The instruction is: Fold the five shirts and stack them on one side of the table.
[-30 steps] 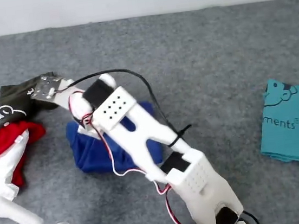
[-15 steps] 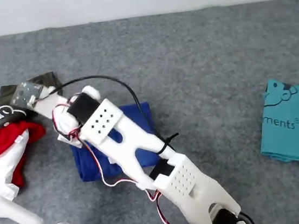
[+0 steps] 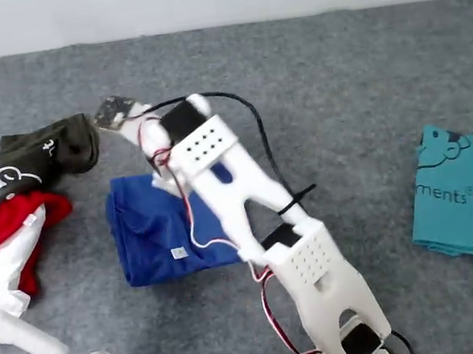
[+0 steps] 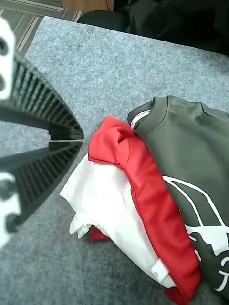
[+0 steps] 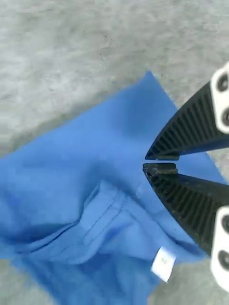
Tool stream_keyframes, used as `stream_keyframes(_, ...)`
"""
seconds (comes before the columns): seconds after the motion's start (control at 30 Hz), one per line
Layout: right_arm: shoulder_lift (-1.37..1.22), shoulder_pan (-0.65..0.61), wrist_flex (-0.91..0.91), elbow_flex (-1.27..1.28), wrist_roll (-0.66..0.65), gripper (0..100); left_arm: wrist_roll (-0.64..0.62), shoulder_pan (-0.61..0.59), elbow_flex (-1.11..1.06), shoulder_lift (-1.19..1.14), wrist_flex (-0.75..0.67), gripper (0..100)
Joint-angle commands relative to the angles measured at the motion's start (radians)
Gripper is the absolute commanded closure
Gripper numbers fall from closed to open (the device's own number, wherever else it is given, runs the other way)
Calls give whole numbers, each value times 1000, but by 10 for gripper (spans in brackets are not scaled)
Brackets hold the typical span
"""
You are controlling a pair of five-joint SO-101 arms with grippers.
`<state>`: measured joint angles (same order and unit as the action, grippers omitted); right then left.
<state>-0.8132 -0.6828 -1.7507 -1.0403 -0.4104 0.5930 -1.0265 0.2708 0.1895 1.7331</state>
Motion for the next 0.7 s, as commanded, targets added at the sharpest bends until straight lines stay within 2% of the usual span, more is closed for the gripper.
stream_keyframes(0.0,-24,7,31,2,-23,985,-11,0,4,48,6,983)
stream_keyframes(0.13,-108,-79,61,2,-23,985,-11,0,4,48,6,983)
stream_keyframes(0.3,-114,-277,-39,-60,-21,985,-11,0,4,48,6,983)
stream_keyframes(0.4,-67,-343,-48,-92,-21,990,-11,0,4,48,6,983)
stream_keyframes(0.5,12,-341,-45,-92,-25,990,-11,0,5,48,5,983)
stream_keyframes(0.67,82,-199,-44,-91,-26,990,-11,0,5,48,5,983)
